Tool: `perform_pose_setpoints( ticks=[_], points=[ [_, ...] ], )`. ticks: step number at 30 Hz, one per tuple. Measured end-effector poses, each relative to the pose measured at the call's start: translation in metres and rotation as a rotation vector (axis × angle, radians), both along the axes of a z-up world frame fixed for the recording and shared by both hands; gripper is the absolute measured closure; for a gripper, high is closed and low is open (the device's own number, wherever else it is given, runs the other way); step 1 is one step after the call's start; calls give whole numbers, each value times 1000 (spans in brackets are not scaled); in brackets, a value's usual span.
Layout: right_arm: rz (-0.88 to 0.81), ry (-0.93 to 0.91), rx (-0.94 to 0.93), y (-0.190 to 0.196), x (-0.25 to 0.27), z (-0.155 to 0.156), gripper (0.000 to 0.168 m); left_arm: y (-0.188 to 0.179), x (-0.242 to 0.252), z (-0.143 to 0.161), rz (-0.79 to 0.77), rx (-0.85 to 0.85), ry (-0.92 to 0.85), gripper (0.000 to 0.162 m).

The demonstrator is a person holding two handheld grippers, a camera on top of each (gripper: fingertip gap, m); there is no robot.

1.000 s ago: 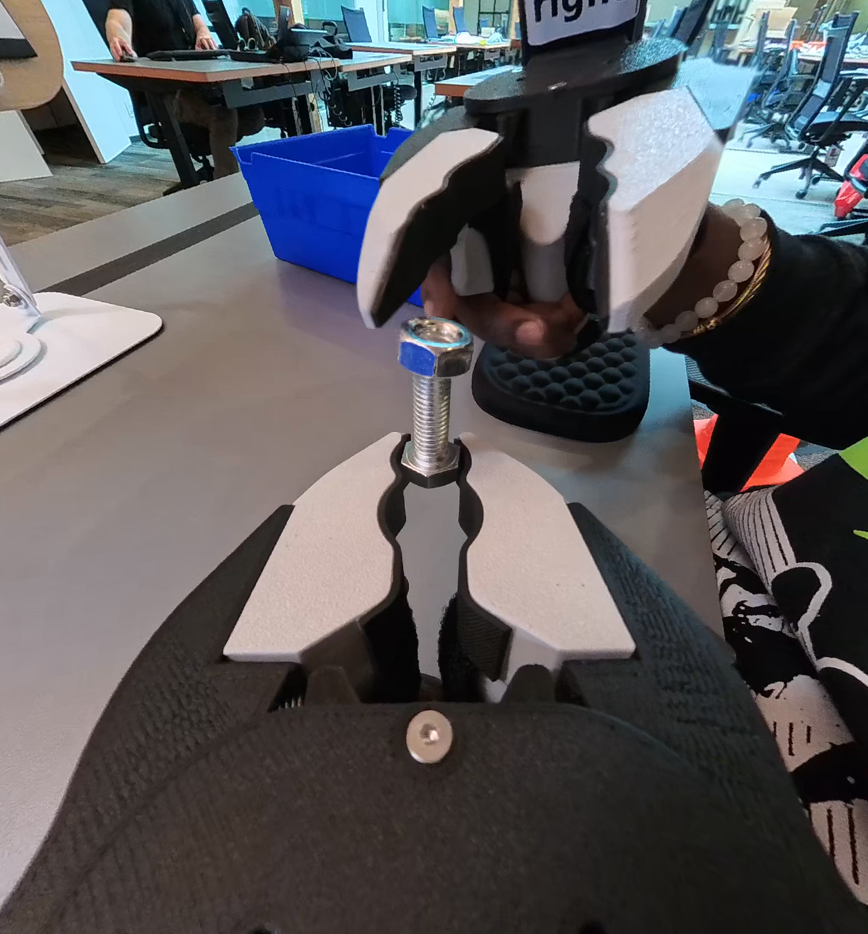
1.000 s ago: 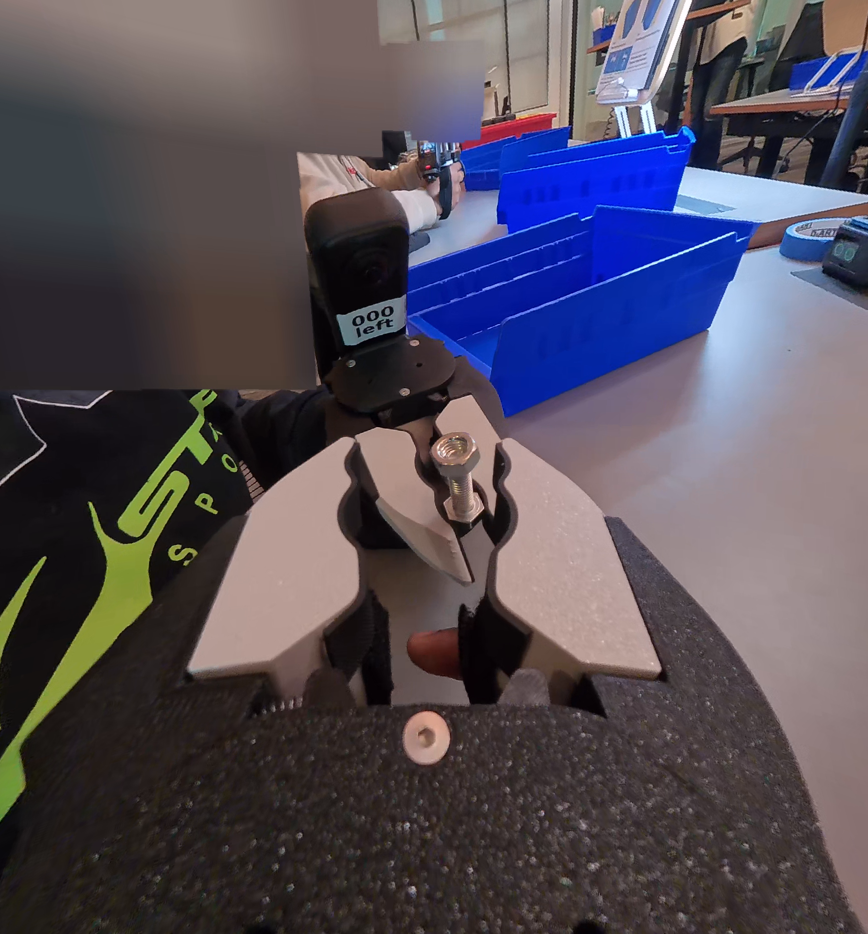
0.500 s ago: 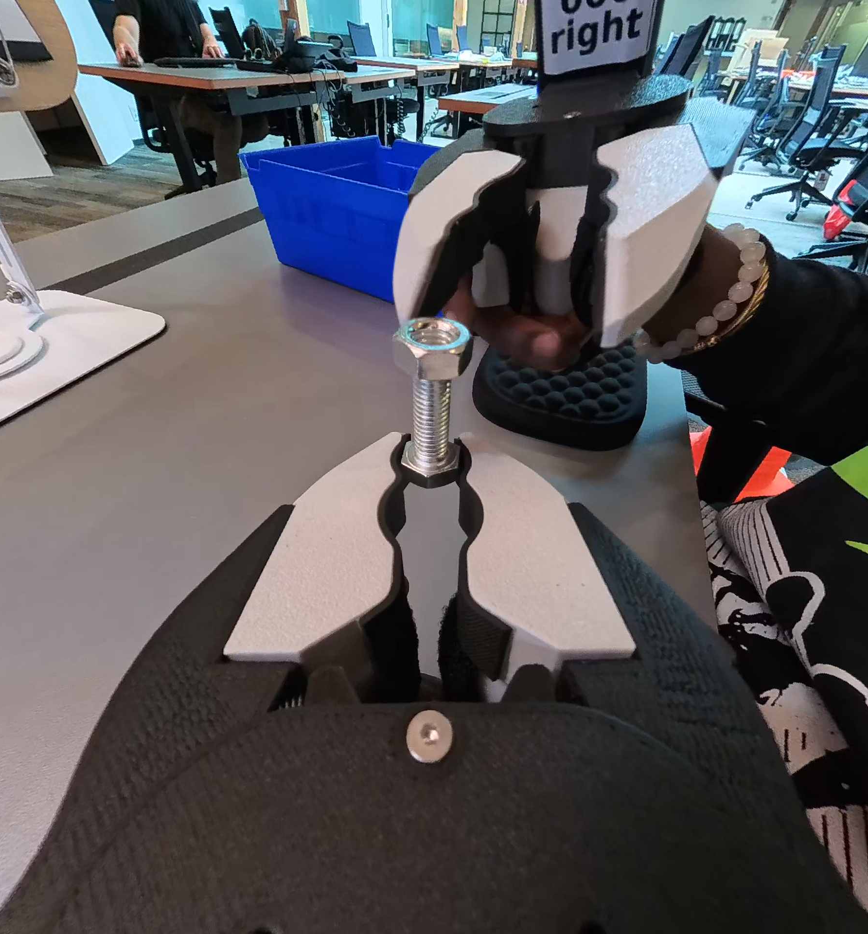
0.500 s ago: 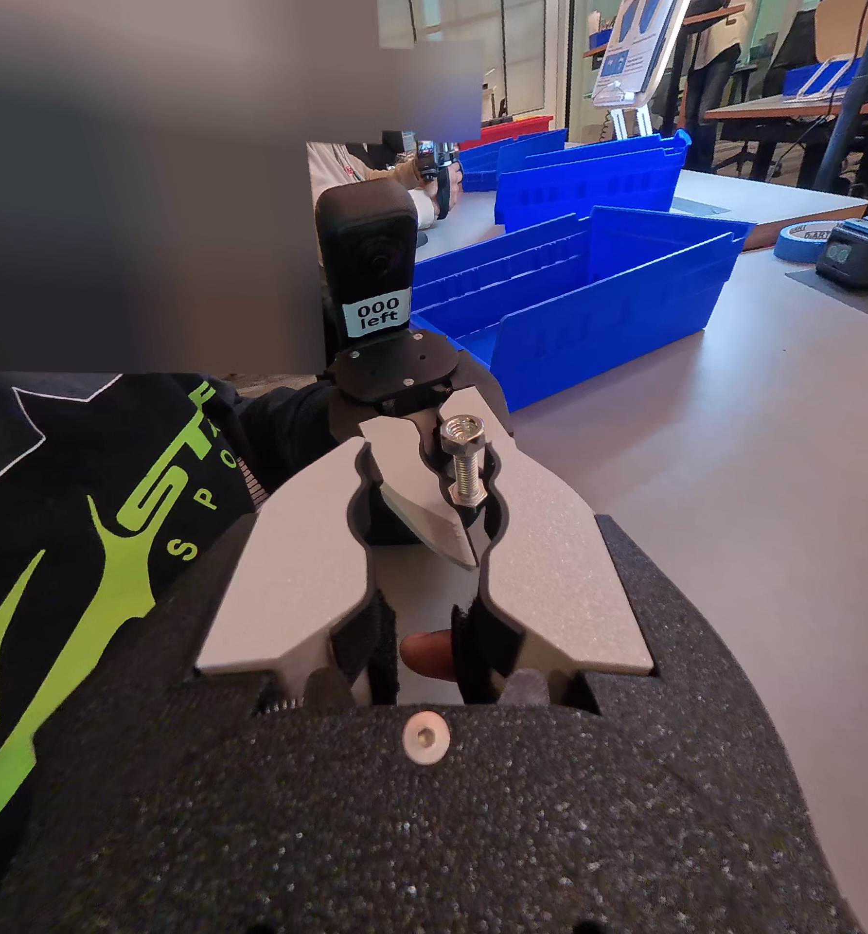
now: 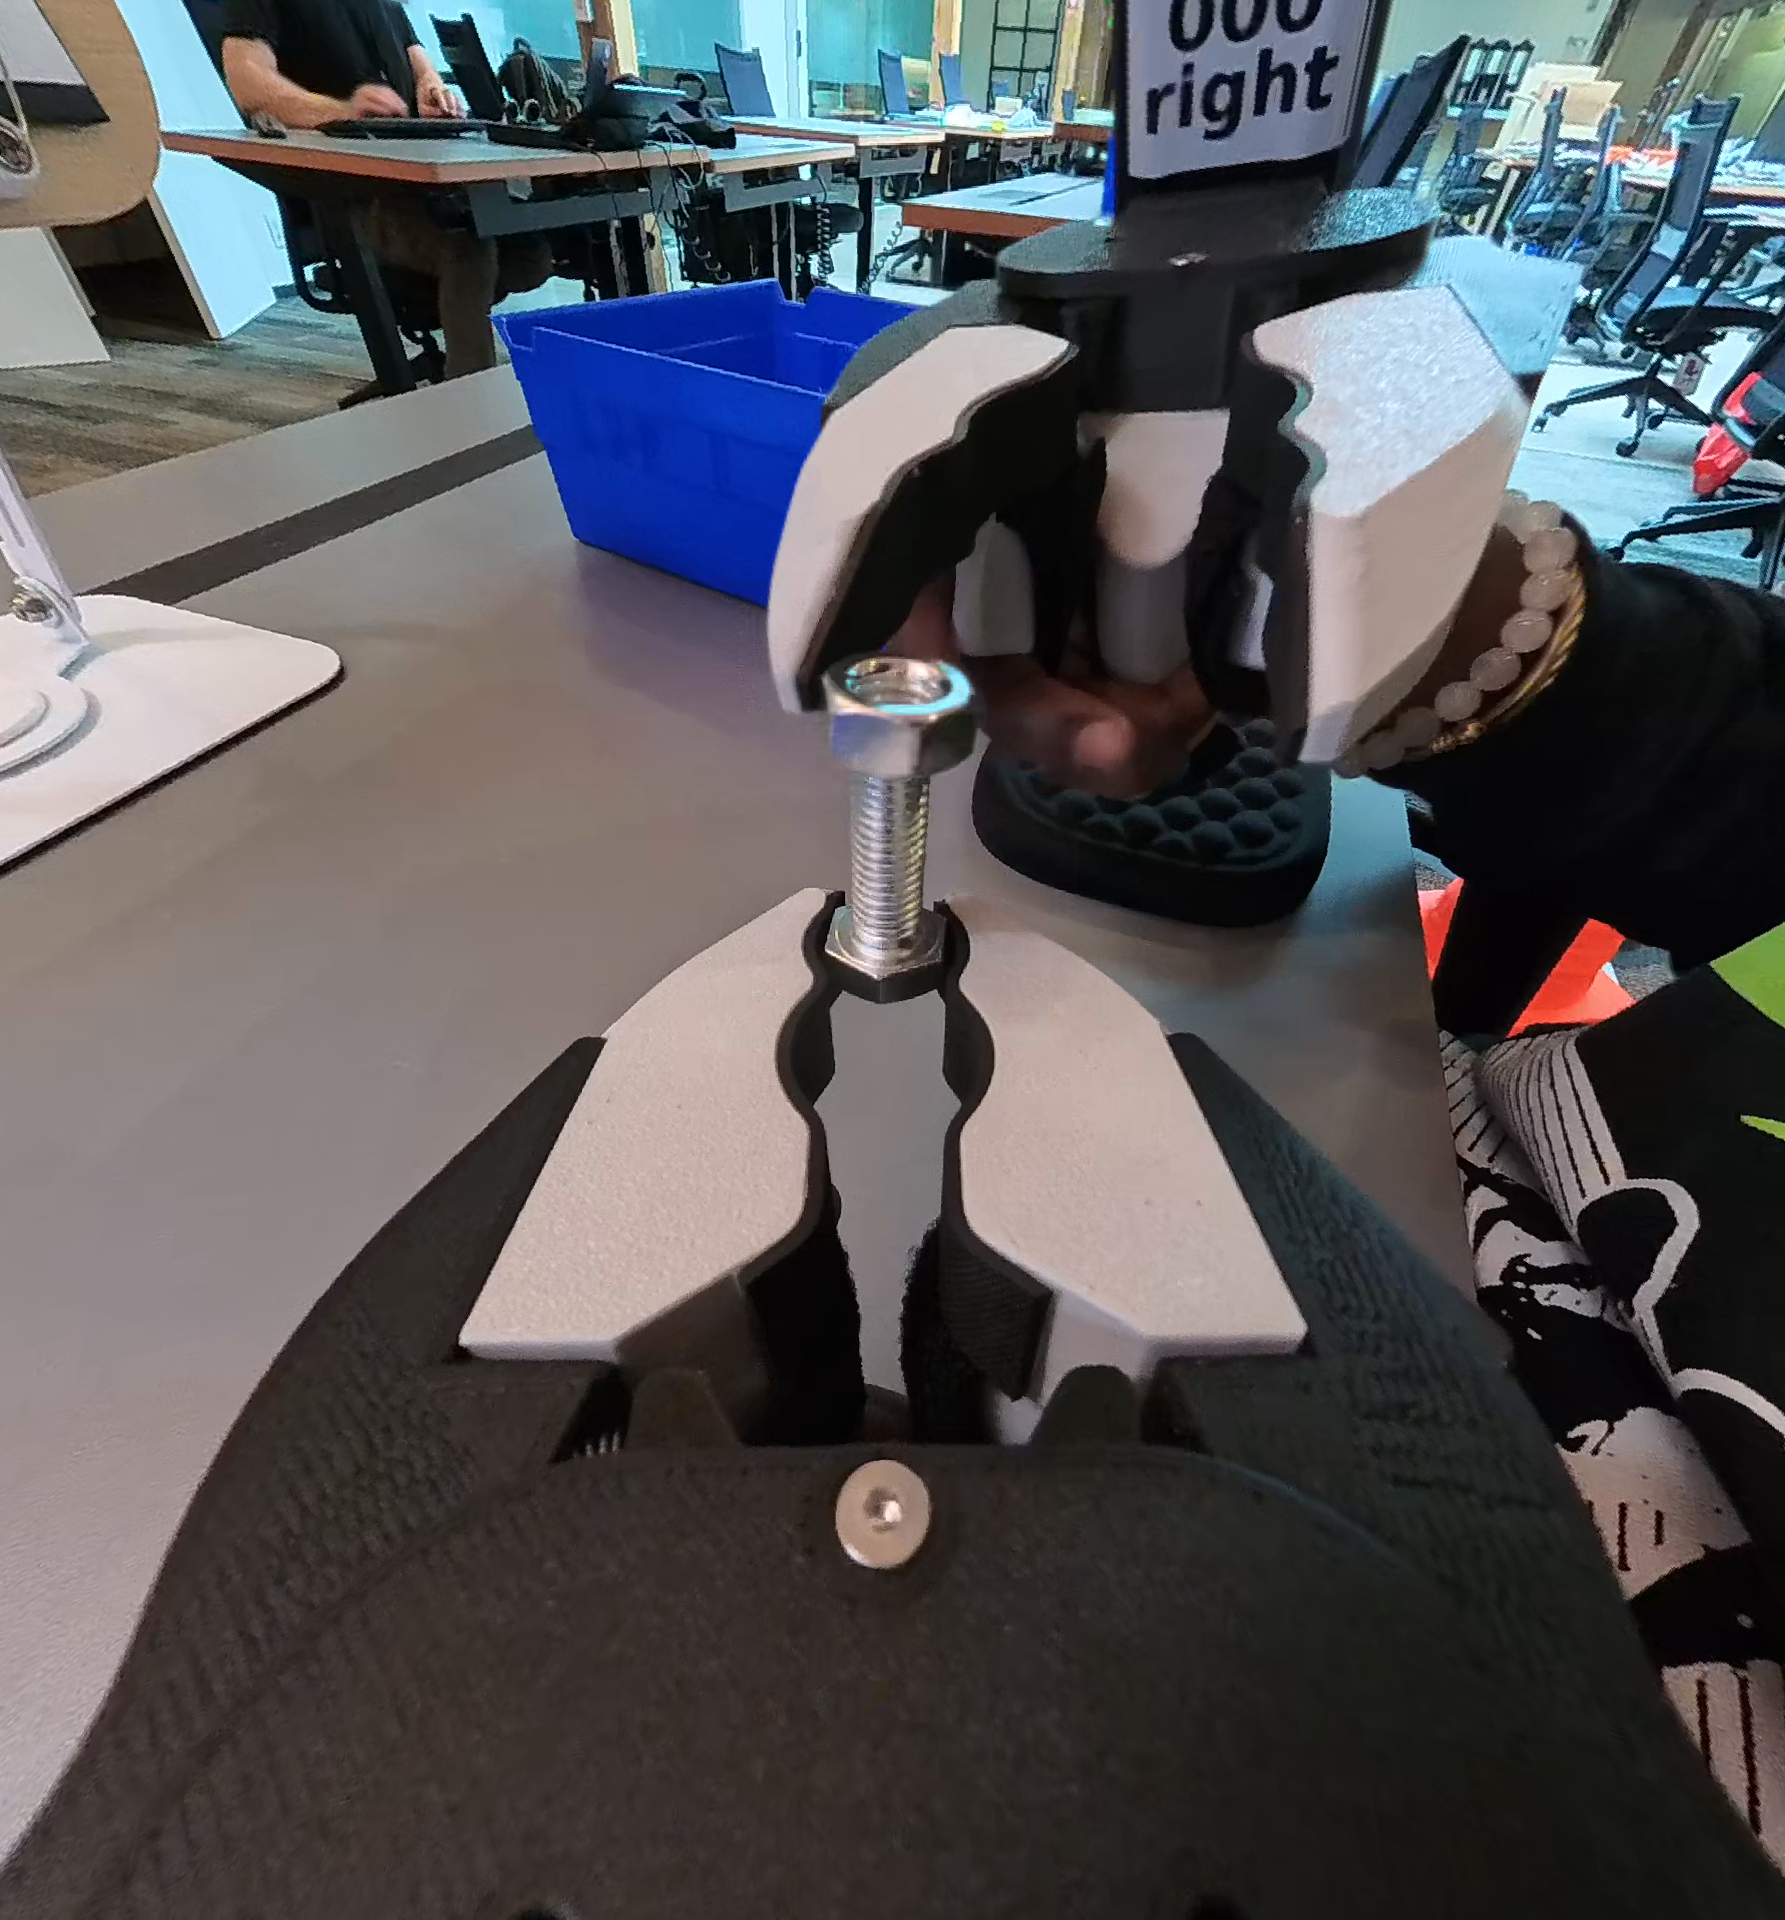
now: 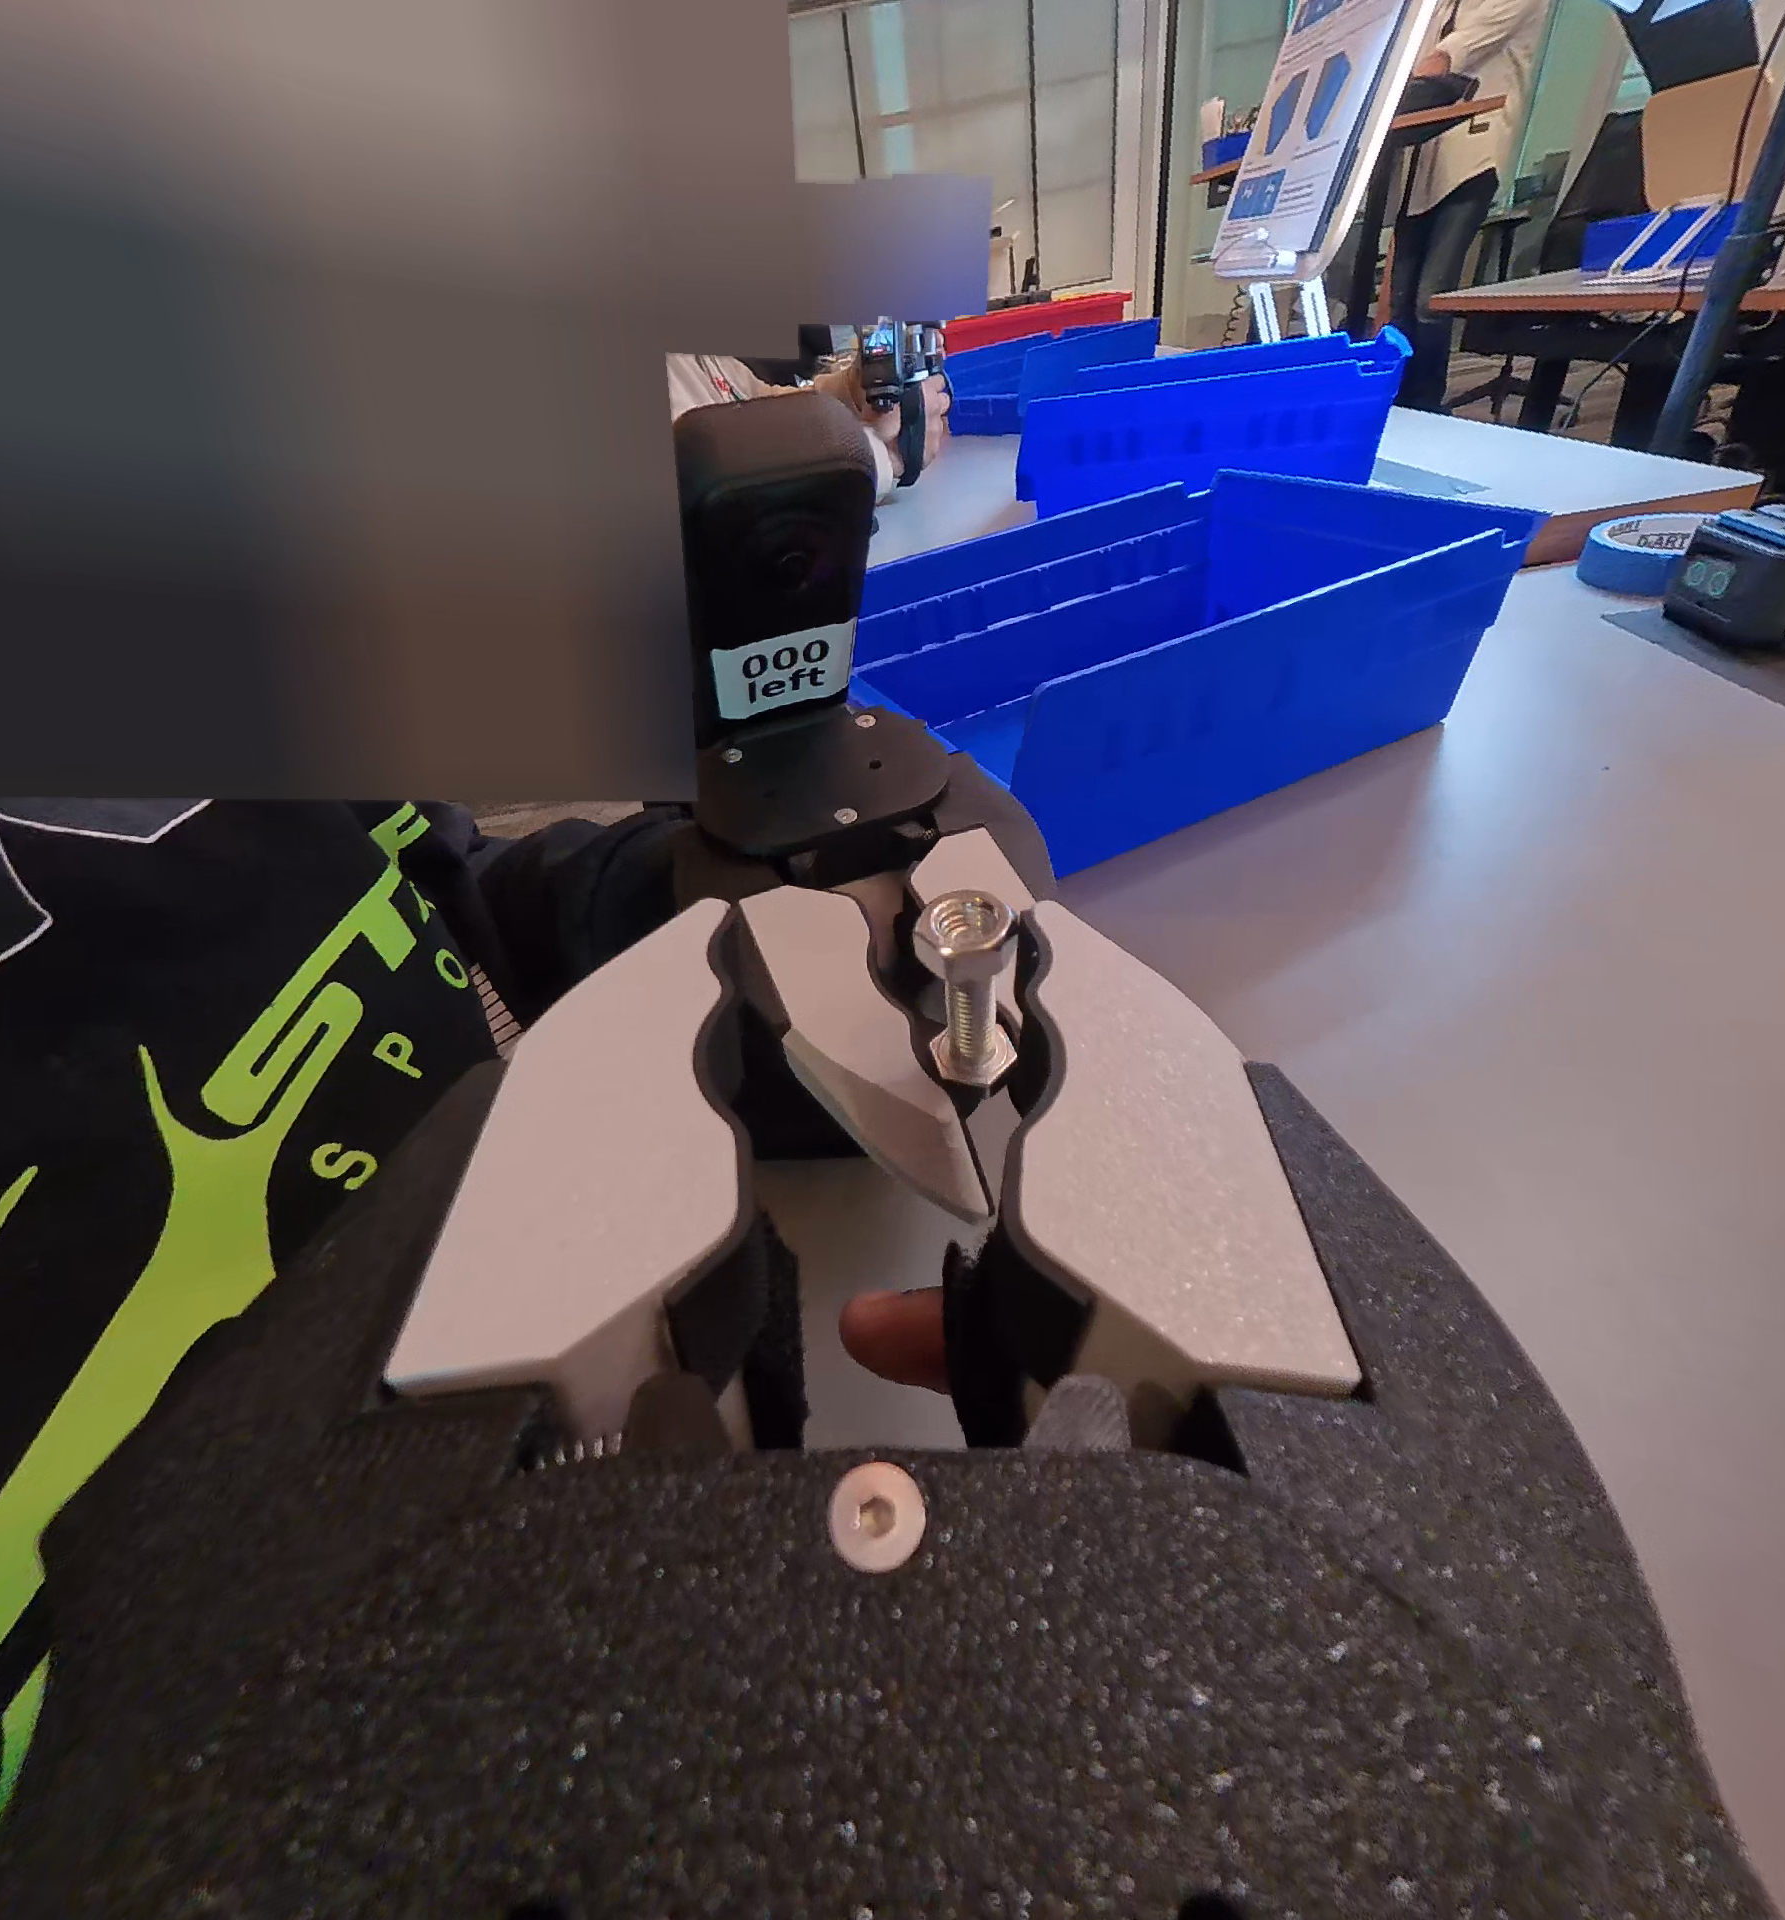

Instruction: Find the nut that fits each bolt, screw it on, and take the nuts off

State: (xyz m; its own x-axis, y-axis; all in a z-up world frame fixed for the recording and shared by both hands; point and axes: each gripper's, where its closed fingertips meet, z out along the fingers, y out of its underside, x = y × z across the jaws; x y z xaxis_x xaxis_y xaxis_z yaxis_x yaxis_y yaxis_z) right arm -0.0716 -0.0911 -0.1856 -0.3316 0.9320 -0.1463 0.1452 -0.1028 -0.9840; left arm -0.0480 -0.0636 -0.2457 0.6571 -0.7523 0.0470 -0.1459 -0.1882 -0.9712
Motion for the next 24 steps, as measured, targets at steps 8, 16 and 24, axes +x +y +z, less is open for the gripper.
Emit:
perform_pose_setpoints(
  ticks=[8, 16, 24],
  points=[
    [-20, 9, -7, 1, 12, 0, 129, 0, -1, 1, 5, 0, -12, 146],
    [-20, 49, 0, 1, -10, 1, 110, -1, -1, 1, -2, 6, -6, 146],
    [-4, 52, 15, -6, -15, -3, 111, -1, -2, 2, -1, 2, -13, 145]
  ],
)
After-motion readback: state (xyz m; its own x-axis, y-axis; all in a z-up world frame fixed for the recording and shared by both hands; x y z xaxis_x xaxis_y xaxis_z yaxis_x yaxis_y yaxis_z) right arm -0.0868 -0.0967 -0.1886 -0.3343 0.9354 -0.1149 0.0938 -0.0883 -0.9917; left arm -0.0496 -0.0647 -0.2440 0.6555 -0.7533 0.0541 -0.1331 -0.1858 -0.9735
